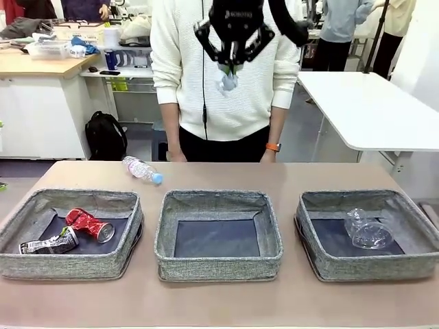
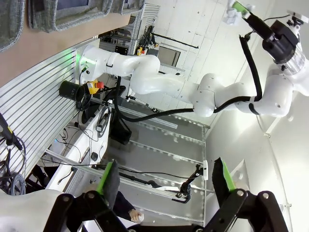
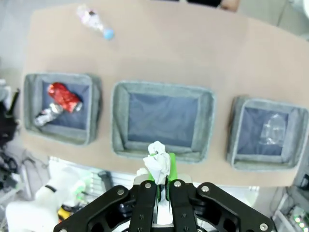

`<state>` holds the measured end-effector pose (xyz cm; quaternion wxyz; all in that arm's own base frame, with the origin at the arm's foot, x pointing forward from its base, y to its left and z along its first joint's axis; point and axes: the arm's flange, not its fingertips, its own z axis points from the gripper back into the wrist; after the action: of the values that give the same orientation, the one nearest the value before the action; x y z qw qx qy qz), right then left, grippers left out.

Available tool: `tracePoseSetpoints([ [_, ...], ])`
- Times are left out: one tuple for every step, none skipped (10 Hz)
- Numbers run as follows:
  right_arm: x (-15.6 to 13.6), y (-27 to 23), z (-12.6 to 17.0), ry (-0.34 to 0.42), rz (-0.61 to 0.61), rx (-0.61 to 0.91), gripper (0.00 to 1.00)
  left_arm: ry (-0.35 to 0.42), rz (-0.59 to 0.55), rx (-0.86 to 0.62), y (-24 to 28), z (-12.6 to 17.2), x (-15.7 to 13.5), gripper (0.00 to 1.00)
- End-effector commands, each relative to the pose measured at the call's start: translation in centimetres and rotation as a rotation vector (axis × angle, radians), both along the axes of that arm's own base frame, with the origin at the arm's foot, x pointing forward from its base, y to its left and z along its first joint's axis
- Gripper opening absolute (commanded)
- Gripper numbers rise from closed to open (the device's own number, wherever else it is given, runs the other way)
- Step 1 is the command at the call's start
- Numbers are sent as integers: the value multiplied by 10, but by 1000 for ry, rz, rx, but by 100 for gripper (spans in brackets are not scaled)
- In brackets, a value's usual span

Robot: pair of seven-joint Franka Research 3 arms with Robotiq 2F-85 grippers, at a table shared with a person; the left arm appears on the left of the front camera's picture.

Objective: Sort the waste into the appropriate baskets.
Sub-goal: Pick up the waste item pointed out by the person.

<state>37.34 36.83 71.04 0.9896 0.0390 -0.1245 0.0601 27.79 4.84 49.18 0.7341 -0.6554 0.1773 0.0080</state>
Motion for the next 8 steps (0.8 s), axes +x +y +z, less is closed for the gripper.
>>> tracePoseSetpoints([
  [0,-2,9,-61,-23,-3,6,-17,-19,0,2,0,-2,100],
  [-1,-2,12,-42,-9,-8,6,-17,-19,0,2,0,-2,100],
  [-3,-2,15,-51,-4,-15,6,-17,-19,0,2,0,-2,100],
  [-4,-3,17,-52,5,-28,6,-17,-19,0,2,0,-2,100],
  [-4,-4,21,-32,15,-32,6,-17,-19,0,2,0,-2,100],
  [-3,-6,26,-14,14,-36,6,-17,-19,0,2,0,-2,100],
  [-3,-8,33,-18,12,-37,6,-17,-19,0,2,0,-2,100],
  [-3,-8,38,-35,0,-30,6,-17,-19,0,2,0,-2,100],
])
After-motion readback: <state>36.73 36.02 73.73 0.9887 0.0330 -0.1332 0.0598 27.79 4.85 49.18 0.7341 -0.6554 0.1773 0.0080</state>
